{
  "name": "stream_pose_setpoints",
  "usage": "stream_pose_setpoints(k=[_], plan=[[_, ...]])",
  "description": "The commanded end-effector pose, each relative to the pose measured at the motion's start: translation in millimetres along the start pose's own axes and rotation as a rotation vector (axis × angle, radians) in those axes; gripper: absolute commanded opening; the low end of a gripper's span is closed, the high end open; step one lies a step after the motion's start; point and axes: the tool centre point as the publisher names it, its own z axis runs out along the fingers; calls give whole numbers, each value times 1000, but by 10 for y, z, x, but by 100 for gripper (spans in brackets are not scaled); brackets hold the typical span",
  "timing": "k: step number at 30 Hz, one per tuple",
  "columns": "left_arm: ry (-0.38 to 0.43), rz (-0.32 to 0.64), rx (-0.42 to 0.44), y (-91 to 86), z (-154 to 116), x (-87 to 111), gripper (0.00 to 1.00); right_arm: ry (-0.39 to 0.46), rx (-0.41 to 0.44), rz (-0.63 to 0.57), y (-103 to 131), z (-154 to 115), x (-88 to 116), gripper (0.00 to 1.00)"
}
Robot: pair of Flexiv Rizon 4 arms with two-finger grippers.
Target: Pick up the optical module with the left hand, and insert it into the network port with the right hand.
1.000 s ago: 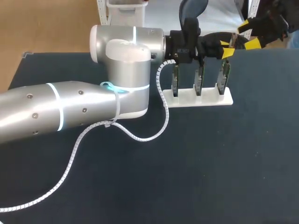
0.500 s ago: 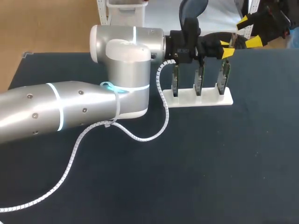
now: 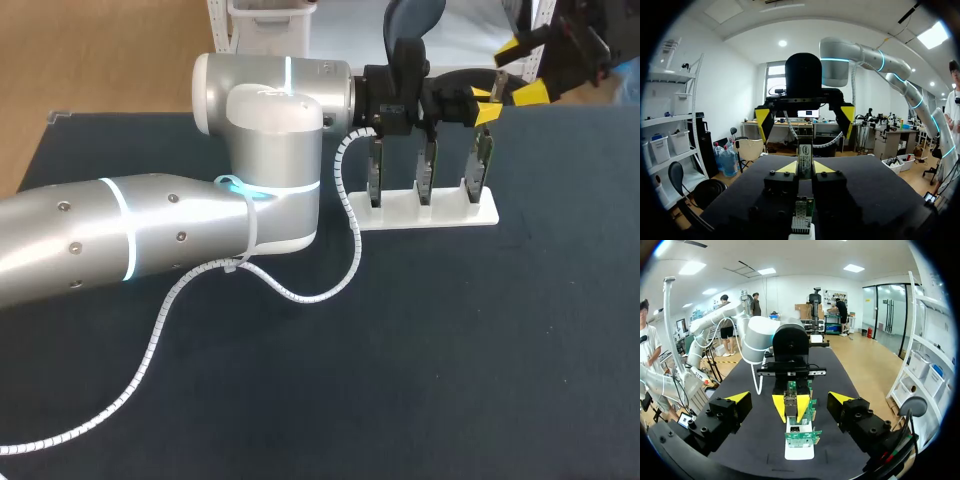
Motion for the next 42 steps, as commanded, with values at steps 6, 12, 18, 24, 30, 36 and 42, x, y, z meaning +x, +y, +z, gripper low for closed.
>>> stream_pose_setpoints(k=[6,12,18,24,30,36,42], plan=[[3,-1,5,29,14,-2,0,-5,8,-4,19,47,-28,100],[3,-1,5,29,14,-2,0,2,10,-4,9,49,-39,100],[3,-1,5,29,14,-2,0,3,4,-3,3,66,-45,100],[3,-1,5,29,14,-2,0,4,11,-1,-4,77,-53,100],[3,-1,5,29,14,-2,0,12,35,6,-6,76,-52,100],[3,-1,5,29,14,-2,0,0,39,1,-2,72,-53,0],[3,-1,5,29,14,-2,0,2,43,3,0,73,-52,0]])
